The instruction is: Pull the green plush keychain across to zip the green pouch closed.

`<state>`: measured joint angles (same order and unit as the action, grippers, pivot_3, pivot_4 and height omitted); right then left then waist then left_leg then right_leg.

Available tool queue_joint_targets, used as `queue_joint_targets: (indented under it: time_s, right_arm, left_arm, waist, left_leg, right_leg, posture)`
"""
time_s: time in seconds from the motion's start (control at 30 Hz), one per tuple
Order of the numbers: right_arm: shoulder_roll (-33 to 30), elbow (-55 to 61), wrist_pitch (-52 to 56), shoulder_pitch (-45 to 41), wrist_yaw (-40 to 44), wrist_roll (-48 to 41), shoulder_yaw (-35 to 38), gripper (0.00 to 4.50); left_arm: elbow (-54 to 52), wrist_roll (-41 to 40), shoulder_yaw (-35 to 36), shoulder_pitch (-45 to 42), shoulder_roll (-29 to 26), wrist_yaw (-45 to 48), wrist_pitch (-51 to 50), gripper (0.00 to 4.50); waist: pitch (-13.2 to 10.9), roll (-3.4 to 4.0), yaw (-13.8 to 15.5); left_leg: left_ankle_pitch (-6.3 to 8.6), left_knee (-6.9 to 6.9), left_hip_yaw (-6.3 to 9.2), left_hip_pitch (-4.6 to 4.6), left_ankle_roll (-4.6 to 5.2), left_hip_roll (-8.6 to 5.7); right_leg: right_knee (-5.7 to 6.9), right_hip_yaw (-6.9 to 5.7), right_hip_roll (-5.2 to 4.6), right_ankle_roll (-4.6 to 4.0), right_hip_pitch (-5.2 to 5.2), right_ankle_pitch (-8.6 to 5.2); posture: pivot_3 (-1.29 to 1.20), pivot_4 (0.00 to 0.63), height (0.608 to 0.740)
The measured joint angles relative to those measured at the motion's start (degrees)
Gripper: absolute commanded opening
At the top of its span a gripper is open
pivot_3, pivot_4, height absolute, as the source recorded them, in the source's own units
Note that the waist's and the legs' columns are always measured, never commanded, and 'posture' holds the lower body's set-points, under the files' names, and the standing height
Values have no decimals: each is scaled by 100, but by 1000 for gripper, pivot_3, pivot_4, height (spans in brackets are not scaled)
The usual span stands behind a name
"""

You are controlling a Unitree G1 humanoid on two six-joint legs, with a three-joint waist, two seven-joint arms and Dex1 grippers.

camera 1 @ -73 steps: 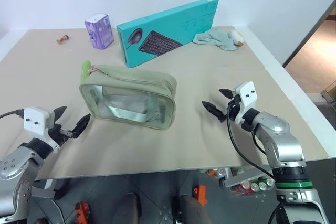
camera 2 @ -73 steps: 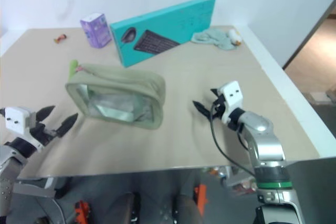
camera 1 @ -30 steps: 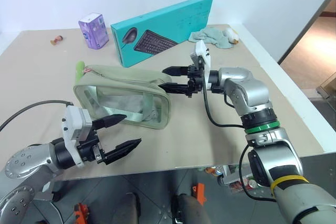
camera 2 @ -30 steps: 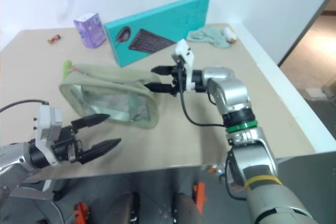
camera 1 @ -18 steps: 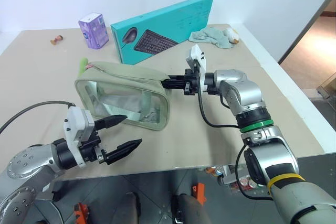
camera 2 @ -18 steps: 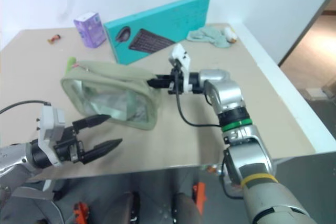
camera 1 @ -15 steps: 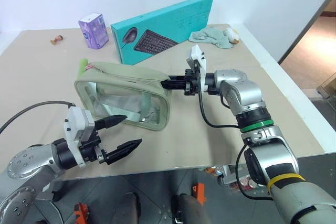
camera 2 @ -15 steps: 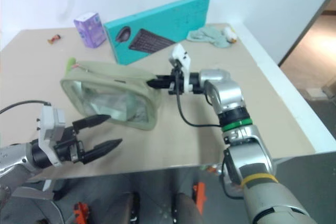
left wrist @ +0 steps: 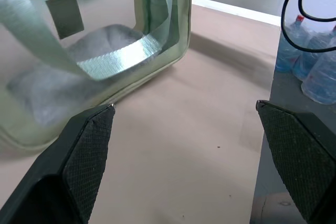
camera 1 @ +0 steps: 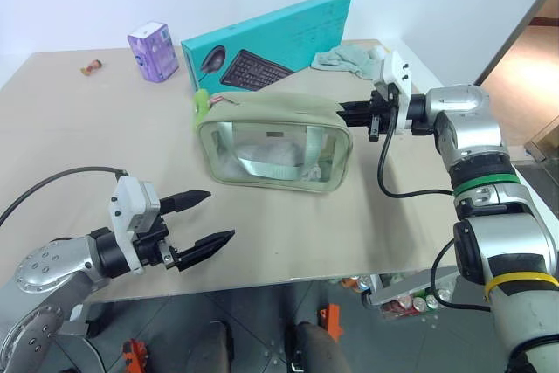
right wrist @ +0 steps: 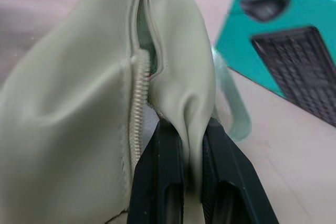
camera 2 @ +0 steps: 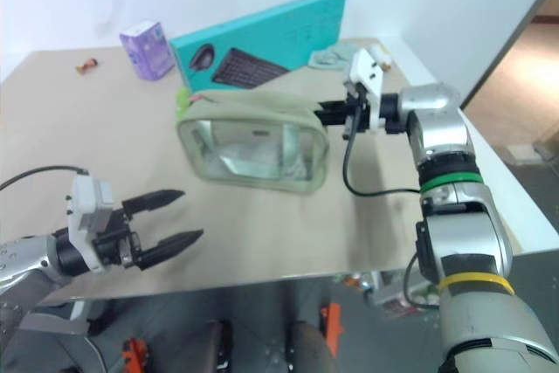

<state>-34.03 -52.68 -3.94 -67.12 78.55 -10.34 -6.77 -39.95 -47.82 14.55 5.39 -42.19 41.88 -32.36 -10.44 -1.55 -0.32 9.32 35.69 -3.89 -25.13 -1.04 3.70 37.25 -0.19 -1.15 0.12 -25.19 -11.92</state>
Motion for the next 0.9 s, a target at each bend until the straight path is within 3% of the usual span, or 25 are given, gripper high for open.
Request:
queue_joint_targets:
  time_s: [0.07,0.4,0.5,0.63,0.9]
  right_arm:
    - [14,-229,-153,-62,-8,80,2,921]
    - [-52,-165,-51,-91,-344,136,316,4381]
    - [-298,93,329,-60,-416,29,530,4459]
    - [-885,1741,1610,780,-705,-490,1128,4459]
    - [-974,5078,3824,2711,-1754,-1575,1763,4459]
  left_arm:
    - [6,19,-51,-17,23,11,1,4500]
    - [65,137,-107,-111,43,44,4,4500]
    - [74,172,-110,-112,43,101,3,4500]
    - [184,236,-146,-186,51,127,4,4500]
    - [397,256,-259,-431,130,138,6,4500]
  waist:
    - [0,0,-20]
    - [0,0,-78]
    - [0,0,-75]
    - [1,-1,-50]
    - [1,-1,-85]
  left_leg:
    - [0,-1,1,-1,0,1]
    - [0,3,-1,-2,0,-2]
    - [0,2,-3,-4,0,-4]
    - [2,-1,-3,-4,-2,-5]
    - [1,3,3,8,-2,0]
  right_leg:
    - [2,2,1,1,-1,1]
    - [2,7,-4,8,1,5]
    - [2,7,-7,9,0,4]
    - [1,6,-10,14,1,0]
    - [11,14,3,8,-1,5]
  posture:
    - [0,150,740]
    - [0,150,740]
    - [0,150,740]
    - [0,150,740]
    - [0,150,740]
